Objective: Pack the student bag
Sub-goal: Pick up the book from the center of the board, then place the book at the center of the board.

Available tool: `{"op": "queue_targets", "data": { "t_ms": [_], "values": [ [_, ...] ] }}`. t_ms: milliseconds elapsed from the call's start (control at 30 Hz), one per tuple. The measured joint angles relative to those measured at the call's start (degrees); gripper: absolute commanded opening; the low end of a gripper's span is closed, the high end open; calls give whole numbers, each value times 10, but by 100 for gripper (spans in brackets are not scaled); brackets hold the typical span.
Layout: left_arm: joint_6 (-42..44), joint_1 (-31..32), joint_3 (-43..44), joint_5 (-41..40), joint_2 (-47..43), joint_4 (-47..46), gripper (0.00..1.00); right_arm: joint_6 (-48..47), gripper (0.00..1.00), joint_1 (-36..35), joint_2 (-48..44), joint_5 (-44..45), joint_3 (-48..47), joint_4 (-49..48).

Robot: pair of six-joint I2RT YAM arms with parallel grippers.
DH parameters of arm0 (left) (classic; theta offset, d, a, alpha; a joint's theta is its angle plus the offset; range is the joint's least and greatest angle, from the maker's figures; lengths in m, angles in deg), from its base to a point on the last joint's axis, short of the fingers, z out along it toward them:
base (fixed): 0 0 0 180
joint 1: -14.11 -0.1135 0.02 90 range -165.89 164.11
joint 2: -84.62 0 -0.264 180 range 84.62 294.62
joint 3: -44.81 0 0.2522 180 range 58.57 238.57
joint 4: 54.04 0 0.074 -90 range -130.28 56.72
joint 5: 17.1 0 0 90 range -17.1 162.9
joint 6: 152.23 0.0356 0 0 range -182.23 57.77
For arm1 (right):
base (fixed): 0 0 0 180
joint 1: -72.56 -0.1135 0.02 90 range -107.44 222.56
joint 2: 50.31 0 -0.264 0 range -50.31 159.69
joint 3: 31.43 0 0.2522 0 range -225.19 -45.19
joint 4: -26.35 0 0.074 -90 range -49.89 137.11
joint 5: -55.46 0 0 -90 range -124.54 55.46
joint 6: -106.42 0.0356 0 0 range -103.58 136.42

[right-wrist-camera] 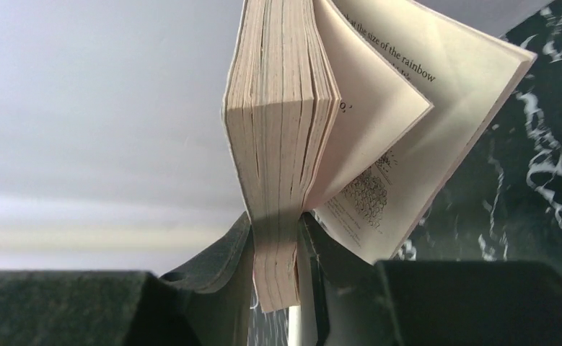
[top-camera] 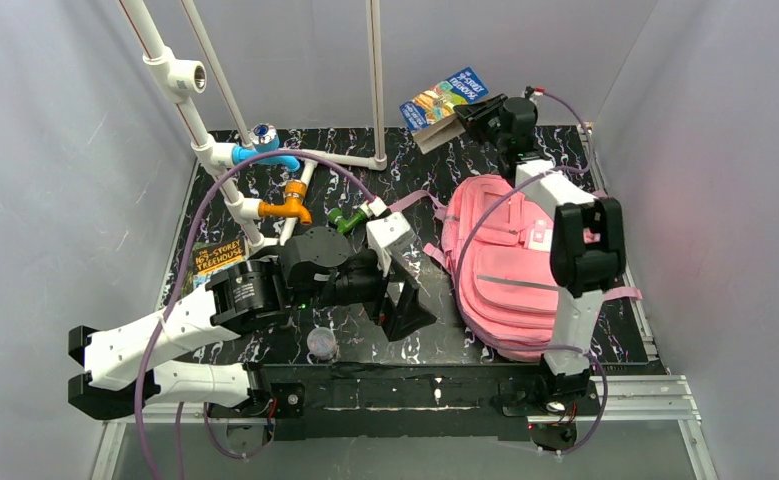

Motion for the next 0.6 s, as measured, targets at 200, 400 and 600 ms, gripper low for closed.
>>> {"op": "queue_targets", "data": {
  "t_ms": [200,400,600],
  "values": [
    [-31,0,79,-49,38,41,98,-144,1,-2,-191,-134,98,81],
    [-68,0,175,-50,78,70,98,-304,1,-8,-429,-232,216,275],
    [-48,0,340,-67,218,122,98,-391,1,-10,-644,-259,277,477]
  ]
}}
